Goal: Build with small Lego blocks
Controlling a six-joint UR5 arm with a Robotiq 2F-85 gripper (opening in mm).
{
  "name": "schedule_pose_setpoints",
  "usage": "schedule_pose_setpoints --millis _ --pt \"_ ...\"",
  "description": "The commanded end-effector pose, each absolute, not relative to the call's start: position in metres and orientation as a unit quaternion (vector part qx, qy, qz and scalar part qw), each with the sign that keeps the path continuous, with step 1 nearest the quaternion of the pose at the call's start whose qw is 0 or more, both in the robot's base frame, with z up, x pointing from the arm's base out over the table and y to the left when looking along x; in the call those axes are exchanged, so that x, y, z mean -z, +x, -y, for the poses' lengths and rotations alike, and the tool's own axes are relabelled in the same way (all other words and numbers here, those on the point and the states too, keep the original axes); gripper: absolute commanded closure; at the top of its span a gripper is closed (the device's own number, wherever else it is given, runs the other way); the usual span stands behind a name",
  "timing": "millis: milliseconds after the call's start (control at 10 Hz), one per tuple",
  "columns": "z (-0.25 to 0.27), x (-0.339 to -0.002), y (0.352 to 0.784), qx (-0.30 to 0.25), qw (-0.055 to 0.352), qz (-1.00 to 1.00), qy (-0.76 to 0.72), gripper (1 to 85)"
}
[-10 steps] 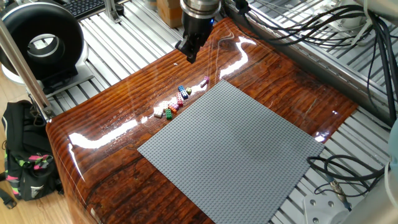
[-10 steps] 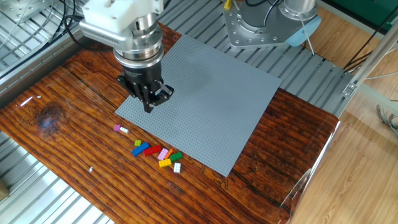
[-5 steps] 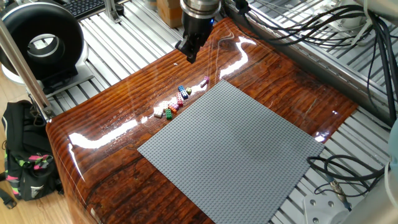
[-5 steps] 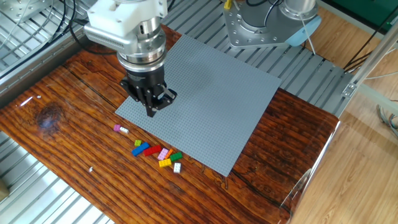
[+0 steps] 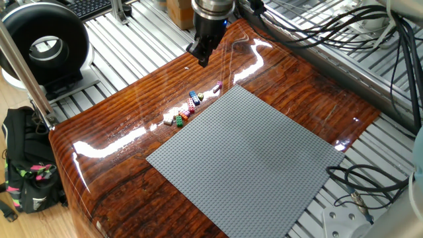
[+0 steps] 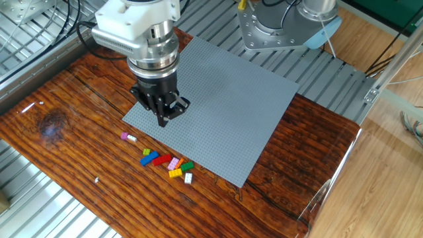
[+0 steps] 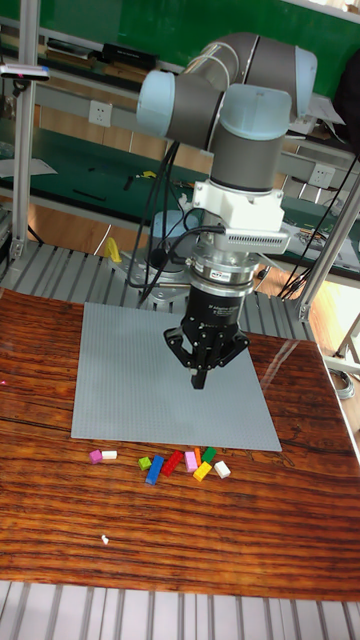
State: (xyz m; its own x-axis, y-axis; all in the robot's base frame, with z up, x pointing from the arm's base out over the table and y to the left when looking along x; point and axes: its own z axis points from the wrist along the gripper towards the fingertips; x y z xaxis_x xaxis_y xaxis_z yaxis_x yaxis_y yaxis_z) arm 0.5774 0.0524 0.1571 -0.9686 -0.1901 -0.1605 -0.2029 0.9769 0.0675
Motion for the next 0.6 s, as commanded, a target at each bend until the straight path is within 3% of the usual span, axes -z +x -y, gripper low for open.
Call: schedule_pose_setpoints --millis 0,500 --pt "-0.058 -0.152 0.577 -0.043 0.086 -0.991 -0.092 83.7" --pt "-0.051 -0.132 0.566 -0.023 0.096 -0.990 -0.101 83.7"
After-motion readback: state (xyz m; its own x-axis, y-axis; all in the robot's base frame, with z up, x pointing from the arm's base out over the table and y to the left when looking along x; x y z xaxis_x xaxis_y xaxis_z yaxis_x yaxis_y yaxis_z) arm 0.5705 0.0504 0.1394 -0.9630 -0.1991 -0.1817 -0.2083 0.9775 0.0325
